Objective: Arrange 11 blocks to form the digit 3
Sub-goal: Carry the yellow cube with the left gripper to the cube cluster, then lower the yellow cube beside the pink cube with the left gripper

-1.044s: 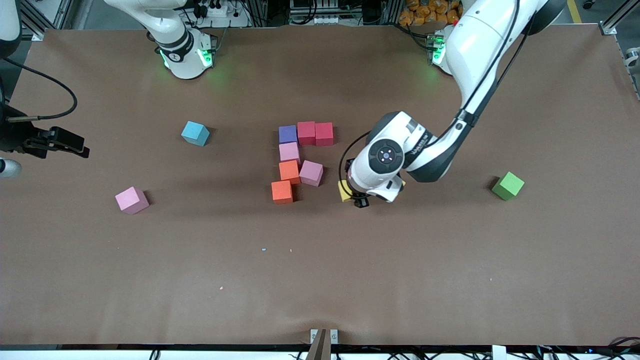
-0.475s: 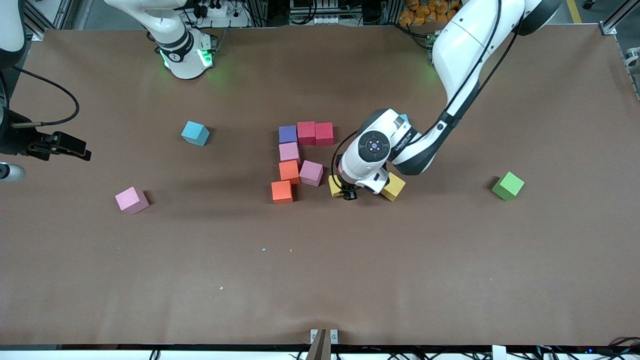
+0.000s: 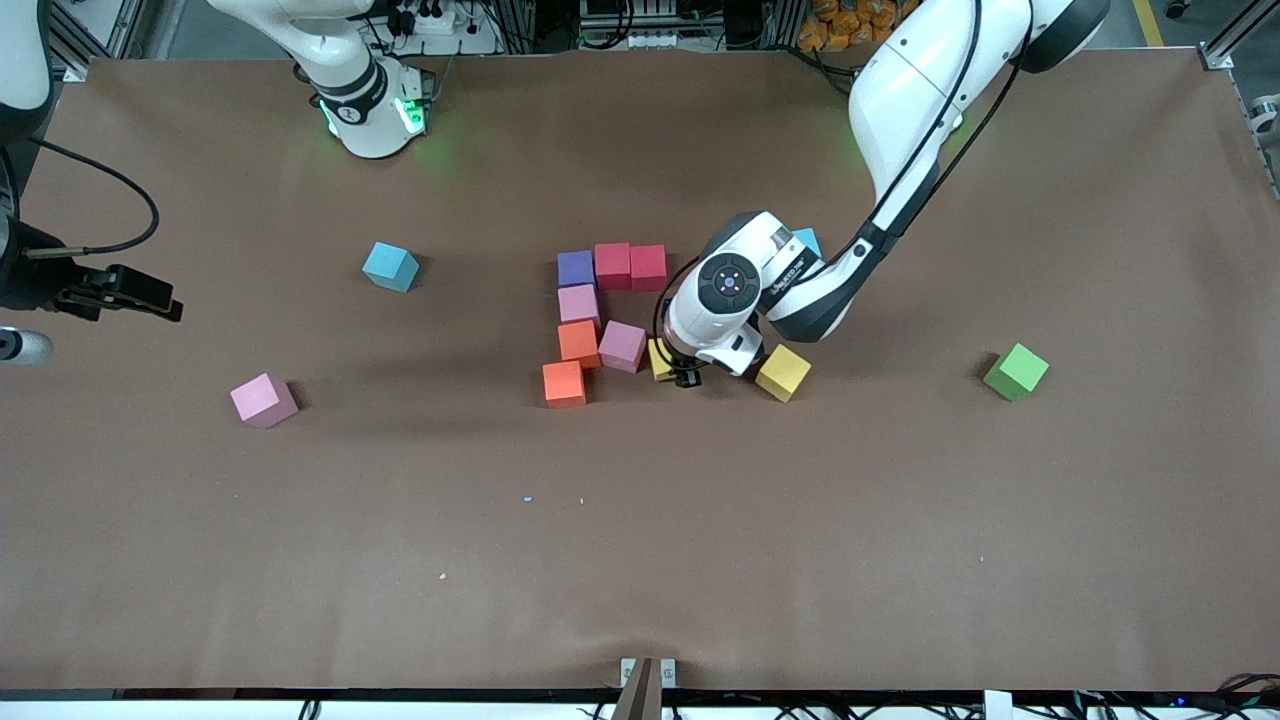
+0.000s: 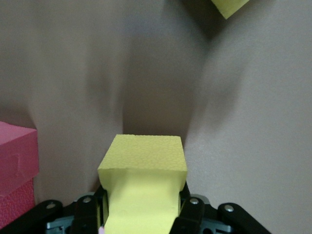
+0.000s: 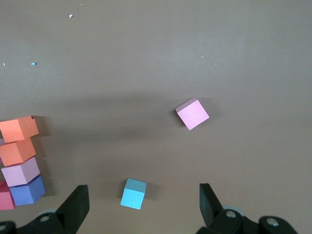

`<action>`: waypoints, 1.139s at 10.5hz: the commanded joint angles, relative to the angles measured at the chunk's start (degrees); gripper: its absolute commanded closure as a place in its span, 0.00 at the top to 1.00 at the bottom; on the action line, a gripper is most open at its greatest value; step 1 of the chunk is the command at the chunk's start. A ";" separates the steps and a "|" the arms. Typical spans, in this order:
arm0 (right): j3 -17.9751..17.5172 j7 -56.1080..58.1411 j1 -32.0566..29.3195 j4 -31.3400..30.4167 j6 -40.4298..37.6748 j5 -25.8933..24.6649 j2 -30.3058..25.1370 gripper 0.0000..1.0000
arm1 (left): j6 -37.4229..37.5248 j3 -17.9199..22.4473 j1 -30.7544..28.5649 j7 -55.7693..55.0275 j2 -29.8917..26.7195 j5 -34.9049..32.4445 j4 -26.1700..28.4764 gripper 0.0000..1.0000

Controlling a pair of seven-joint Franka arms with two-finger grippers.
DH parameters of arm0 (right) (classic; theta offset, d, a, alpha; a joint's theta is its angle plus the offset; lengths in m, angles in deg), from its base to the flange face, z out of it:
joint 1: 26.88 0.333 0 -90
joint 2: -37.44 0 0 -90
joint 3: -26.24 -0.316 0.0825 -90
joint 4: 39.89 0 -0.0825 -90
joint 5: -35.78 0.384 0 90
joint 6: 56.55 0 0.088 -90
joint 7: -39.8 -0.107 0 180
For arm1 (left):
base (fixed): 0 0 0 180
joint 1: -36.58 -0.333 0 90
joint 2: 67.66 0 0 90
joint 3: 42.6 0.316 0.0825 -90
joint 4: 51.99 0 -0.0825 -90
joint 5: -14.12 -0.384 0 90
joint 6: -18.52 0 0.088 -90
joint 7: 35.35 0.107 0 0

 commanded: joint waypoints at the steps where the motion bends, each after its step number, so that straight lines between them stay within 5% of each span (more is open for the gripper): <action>1: 0.53 -0.07 0.52 -0.40 -0.15 1.17 -0.24 1.00 | -2.13 0.39 0.95 -2.26 -0.67 -1.39 1.26 0.00; 12: 0.62 0.19 -0.70 0.13 -2.52 1.26 0.73 1.00 | -3.02 0.30 1.66 -2.26 -0.93 -4.11 3.72 0.00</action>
